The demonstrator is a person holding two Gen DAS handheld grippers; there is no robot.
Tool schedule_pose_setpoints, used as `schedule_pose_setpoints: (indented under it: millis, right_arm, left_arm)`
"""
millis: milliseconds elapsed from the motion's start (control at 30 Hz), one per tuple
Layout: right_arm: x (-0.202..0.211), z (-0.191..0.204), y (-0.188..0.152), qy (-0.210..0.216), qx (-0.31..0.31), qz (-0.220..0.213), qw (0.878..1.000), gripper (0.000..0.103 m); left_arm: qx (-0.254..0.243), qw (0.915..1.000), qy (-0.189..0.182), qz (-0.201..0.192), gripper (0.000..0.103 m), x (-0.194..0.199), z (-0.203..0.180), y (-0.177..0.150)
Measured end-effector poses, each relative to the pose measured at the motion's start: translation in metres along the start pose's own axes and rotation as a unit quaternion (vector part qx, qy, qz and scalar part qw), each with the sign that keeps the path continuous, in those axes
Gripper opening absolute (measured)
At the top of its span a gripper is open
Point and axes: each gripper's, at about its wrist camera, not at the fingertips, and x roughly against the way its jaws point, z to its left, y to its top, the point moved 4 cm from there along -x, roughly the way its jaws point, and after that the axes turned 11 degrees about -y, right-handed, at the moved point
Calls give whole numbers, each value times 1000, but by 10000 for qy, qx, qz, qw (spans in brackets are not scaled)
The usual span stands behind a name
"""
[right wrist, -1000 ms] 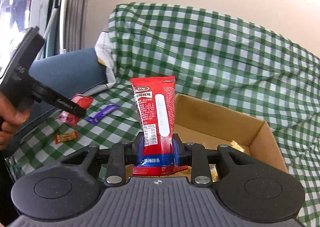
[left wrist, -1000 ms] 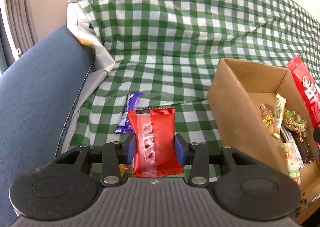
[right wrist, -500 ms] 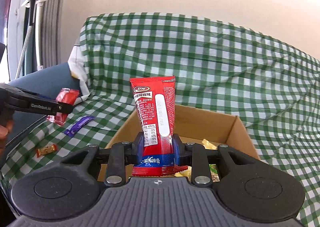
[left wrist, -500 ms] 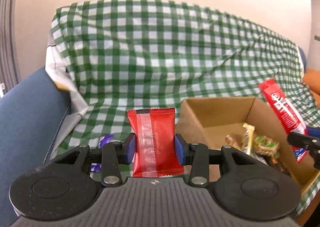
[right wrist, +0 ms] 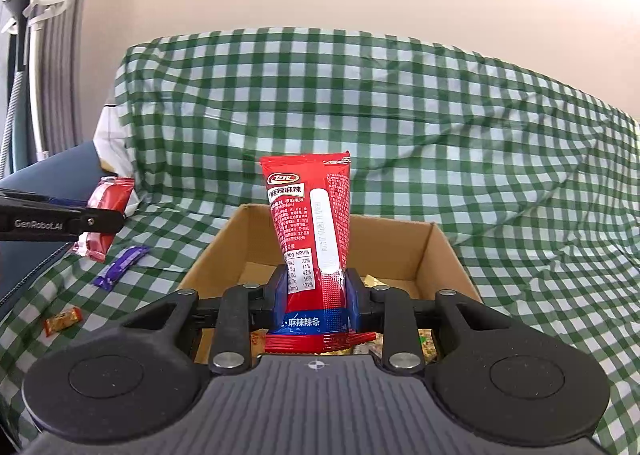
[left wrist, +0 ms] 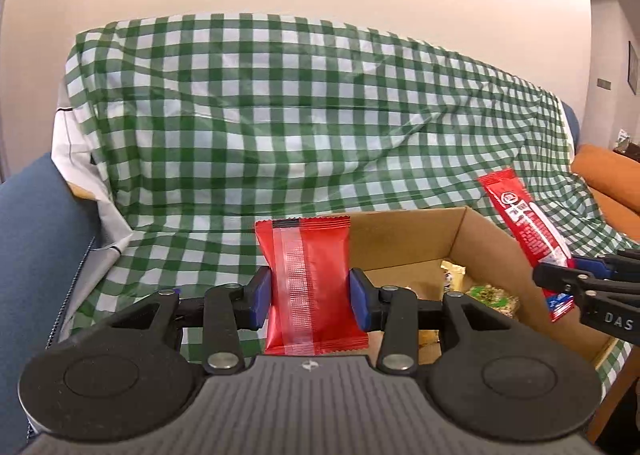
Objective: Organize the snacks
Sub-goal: 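Carry the small and long red wafer packs over the box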
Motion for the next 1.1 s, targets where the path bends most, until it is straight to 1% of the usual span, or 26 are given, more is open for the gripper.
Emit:
schedule_pose_setpoints:
  millis: [400,600,900,1100]
  right_arm:
    - [-2,2,-1,-361,-104,-45,9993,31]
    - [-4,-3,0,-560,-221,-76,9982,31]
    - [-2,-9,0,-805,-324,-126,9961,31]
    - [-2,-14,0,-979,-403,-156,9943,31]
  left_arm:
    - [90,9993,-253,-250,45,1,-9,5]
    - [38,9985,-413,-357,45,1,-18,7]
    - [-295,9967,-595,-477,46,1,-38,6]
    - [-783,9926,-780,-501,46,1,-61,1]
